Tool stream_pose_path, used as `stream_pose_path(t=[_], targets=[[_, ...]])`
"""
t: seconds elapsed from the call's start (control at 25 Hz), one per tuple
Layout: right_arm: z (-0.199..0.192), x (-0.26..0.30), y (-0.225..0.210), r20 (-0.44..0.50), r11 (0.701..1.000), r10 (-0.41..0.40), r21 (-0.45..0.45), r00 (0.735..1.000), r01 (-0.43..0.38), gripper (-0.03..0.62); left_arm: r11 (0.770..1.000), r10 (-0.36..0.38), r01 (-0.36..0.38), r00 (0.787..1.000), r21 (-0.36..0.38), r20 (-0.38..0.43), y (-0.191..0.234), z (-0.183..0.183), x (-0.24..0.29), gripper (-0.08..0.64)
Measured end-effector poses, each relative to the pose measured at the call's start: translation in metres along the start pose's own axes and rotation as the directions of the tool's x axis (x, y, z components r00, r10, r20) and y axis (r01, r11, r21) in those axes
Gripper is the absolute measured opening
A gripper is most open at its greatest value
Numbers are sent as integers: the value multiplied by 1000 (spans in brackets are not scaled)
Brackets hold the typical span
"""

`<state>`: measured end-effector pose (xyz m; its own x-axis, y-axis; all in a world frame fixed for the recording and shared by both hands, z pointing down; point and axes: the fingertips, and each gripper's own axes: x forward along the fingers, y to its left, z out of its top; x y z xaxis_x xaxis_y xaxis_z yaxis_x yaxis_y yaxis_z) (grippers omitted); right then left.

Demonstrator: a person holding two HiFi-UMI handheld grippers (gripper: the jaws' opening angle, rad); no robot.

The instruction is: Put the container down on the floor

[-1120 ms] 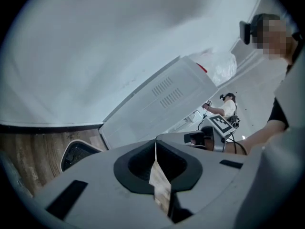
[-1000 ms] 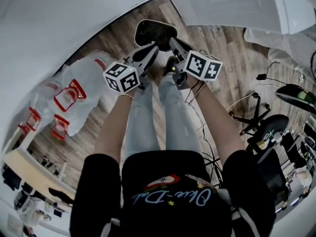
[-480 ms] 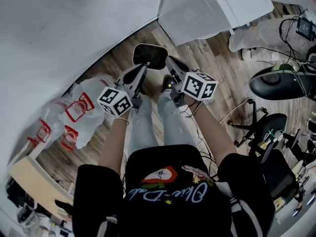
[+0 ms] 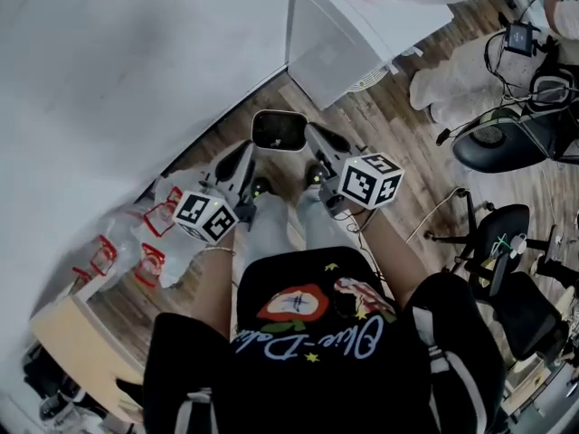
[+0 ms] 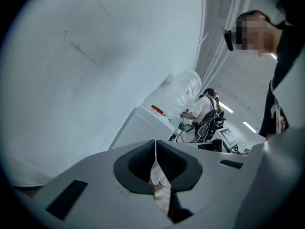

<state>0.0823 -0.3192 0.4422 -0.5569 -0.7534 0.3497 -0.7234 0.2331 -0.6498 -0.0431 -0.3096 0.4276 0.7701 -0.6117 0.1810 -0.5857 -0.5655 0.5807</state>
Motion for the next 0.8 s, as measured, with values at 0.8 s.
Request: stream_pose_path(t=[0.8], targets=[[89,-51,92,117,959,88,-278,989,-53,-1,978,-101,77,988,196,114,-85,113,-17,11]])
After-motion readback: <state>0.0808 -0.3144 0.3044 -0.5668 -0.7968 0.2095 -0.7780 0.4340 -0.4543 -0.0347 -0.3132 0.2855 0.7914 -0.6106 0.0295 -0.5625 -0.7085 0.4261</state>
